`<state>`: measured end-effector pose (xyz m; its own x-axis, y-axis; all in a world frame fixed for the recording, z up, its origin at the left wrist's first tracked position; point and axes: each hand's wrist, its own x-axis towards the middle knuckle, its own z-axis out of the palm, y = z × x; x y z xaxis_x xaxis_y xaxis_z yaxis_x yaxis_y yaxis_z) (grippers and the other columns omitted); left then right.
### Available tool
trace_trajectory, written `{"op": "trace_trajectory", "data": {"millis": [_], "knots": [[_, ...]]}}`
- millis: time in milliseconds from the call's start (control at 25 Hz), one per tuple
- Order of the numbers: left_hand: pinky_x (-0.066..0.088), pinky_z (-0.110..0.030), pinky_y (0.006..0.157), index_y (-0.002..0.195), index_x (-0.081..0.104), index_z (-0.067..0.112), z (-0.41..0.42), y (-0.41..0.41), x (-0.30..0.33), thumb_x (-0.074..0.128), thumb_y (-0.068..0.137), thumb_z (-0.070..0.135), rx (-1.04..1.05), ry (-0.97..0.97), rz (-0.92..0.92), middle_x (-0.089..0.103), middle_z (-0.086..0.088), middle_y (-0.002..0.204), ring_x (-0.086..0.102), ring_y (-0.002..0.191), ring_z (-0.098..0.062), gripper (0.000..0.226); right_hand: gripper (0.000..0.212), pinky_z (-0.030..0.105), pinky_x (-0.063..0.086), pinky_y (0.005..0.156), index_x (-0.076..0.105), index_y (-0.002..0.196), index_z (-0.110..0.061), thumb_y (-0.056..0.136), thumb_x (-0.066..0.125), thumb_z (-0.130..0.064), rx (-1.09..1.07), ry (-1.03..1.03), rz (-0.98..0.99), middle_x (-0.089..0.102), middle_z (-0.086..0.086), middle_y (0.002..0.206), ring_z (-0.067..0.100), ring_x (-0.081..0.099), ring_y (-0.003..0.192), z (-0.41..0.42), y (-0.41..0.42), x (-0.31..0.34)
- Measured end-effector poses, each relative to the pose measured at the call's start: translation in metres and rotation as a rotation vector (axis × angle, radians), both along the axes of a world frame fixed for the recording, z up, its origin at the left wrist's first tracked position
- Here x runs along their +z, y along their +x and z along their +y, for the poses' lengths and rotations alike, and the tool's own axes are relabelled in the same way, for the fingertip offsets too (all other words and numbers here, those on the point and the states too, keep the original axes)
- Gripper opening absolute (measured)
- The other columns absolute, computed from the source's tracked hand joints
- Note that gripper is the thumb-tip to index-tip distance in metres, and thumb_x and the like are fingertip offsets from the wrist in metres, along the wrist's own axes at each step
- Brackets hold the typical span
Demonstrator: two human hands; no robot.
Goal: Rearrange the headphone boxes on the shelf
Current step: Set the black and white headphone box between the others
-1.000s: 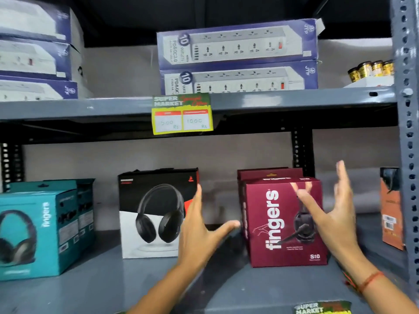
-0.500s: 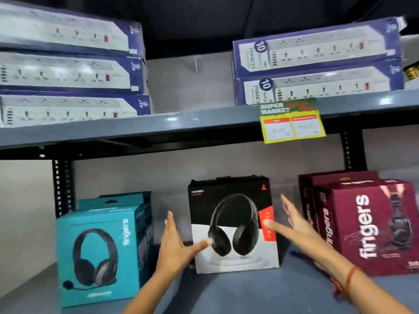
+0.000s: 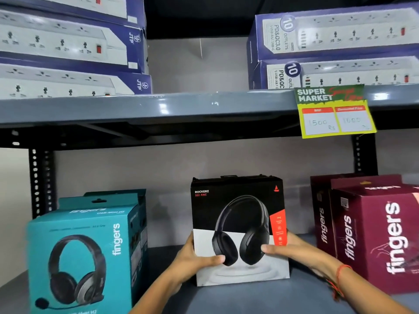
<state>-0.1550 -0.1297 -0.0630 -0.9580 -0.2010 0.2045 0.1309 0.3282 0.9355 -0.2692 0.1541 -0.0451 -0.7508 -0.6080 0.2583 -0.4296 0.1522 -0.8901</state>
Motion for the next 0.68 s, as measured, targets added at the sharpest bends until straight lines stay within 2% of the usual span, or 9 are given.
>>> {"op": "trace_trajectory", "data": {"millis": [80, 200, 320, 480, 560, 680], "knots": [[0.053, -0.031, 0.102, 0.124, 0.06, 0.038, -0.001, -0.001, -0.001, 0.099, 0.048, 0.045, 0.021, -0.019, 0.007, 0.076, 0.015, 0.116, 0.068, 0.114, -0.006, 0.086, 0.096, 0.035, 0.045, 0.111, 0.051, 0.139, -0.027, 0.056, 0.092, -0.052, -0.013, -0.032, 0.003, 0.07, -0.012, 0.129, 0.004, 0.063, 0.121, -0.002, 0.001, -0.001], [0.052, -0.032, 0.104, 0.125, 0.059, 0.038, 0.001, 0.0, -0.002, 0.098, 0.049, 0.048, 0.034, -0.019, 0.01, 0.075, 0.014, 0.118, 0.067, 0.115, -0.006, 0.085, 0.09, 0.03, 0.048, 0.106, 0.053, 0.137, -0.026, 0.059, 0.09, -0.053, -0.015, -0.027, 0.028, 0.07, -0.013, 0.127, 0.002, 0.064, 0.119, -0.001, 0.004, 0.0], [0.051, -0.037, 0.107, 0.128, 0.059, 0.036, 0.005, 0.005, -0.002, 0.098, 0.047, 0.052, 0.027, -0.025, 0.003, 0.074, 0.015, 0.119, 0.066, 0.116, -0.007, 0.091, 0.079, 0.024, 0.05, 0.1, 0.052, 0.137, -0.025, 0.069, 0.088, -0.043, -0.02, -0.007, 0.036, 0.07, -0.013, 0.127, -0.001, 0.064, 0.118, 0.003, 0.008, 0.0], [0.051, -0.036, 0.106, 0.129, 0.06, 0.035, 0.012, 0.019, -0.003, 0.098, 0.047, 0.051, 0.004, -0.026, 0.01, 0.074, 0.014, 0.121, 0.066, 0.118, -0.007, 0.092, 0.069, 0.017, 0.052, 0.093, 0.052, 0.136, -0.028, 0.076, 0.085, -0.033, -0.01, -0.008, 0.024, 0.07, -0.015, 0.126, -0.004, 0.064, 0.116, 0.015, 0.023, 0.001], [0.051, -0.037, 0.107, 0.131, 0.06, 0.033, 0.015, 0.024, -0.004, 0.099, 0.048, 0.051, -0.007, -0.029, 0.001, 0.074, 0.012, 0.123, 0.066, 0.119, -0.008, 0.093, 0.069, 0.015, 0.053, 0.089, 0.052, 0.137, -0.028, 0.076, 0.085, -0.033, -0.004, -0.015, 0.026, 0.07, -0.016, 0.125, -0.005, 0.064, 0.115, 0.02, 0.03, -0.001], [0.051, -0.037, 0.107, 0.134, 0.058, 0.03, 0.024, 0.035, -0.002, 0.099, 0.049, 0.048, -0.02, -0.017, -0.01, 0.073, 0.011, 0.124, 0.066, 0.119, -0.009, 0.097, 0.082, 0.02, 0.05, 0.094, 0.049, 0.14, -0.027, 0.07, 0.087, -0.044, 0.0, 0.004, 0.011, 0.068, -0.014, 0.129, -0.002, 0.063, 0.117, 0.026, 0.034, -0.003]]}}
